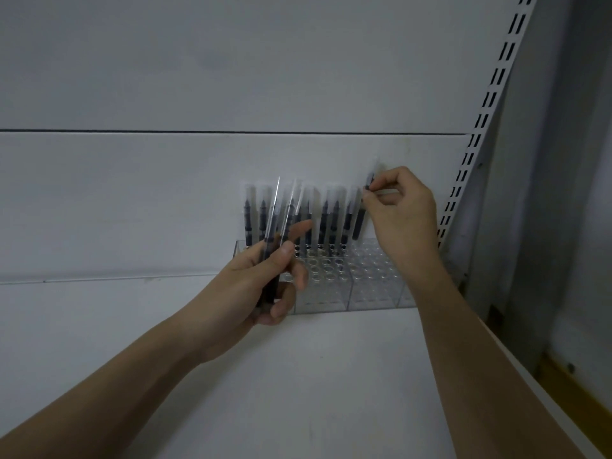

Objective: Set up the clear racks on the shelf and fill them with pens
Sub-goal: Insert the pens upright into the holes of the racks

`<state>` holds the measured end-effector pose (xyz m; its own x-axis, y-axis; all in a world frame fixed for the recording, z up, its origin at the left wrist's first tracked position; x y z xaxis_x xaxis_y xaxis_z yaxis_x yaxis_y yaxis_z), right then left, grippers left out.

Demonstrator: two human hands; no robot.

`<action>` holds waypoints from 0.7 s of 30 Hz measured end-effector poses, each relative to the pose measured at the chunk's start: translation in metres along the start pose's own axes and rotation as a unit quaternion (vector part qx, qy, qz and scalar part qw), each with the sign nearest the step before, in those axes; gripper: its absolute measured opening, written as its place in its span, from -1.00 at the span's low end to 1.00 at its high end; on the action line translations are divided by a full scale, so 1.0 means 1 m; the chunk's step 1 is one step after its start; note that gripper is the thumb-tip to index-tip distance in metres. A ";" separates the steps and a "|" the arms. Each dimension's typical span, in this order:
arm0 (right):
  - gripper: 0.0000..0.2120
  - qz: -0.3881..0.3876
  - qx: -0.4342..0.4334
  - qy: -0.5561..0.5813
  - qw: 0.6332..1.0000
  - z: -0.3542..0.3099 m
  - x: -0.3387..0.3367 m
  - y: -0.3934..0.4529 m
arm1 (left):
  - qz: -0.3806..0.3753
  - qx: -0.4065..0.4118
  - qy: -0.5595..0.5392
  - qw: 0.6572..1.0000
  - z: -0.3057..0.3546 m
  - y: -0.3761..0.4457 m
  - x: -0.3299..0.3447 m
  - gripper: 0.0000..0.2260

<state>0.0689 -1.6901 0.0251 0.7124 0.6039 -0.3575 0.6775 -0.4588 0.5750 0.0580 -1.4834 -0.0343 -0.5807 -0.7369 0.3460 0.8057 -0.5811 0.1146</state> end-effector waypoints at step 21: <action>-0.96 0.057 -0.005 -0.070 0.996 -0.009 -0.016 -0.002 | -0.014 -0.002 -0.029 0.999 0.001 0.000 0.002 -0.72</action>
<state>0.0544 -1.6929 0.0366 0.8039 0.4506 -0.3882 0.5890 -0.5132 0.6243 0.0571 -1.4845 -0.0330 -0.5957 -0.6986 0.3962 0.7883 -0.6031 0.1218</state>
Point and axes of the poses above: each hand's wrist, its own y-axis towards the middle knuckle, its own x-axis out of the palm, z = x × y, the point moved 8 cm from there along y, towards the middle knuckle, and after that the axes turned 13 degrees about -y, right-handed, at the moved point
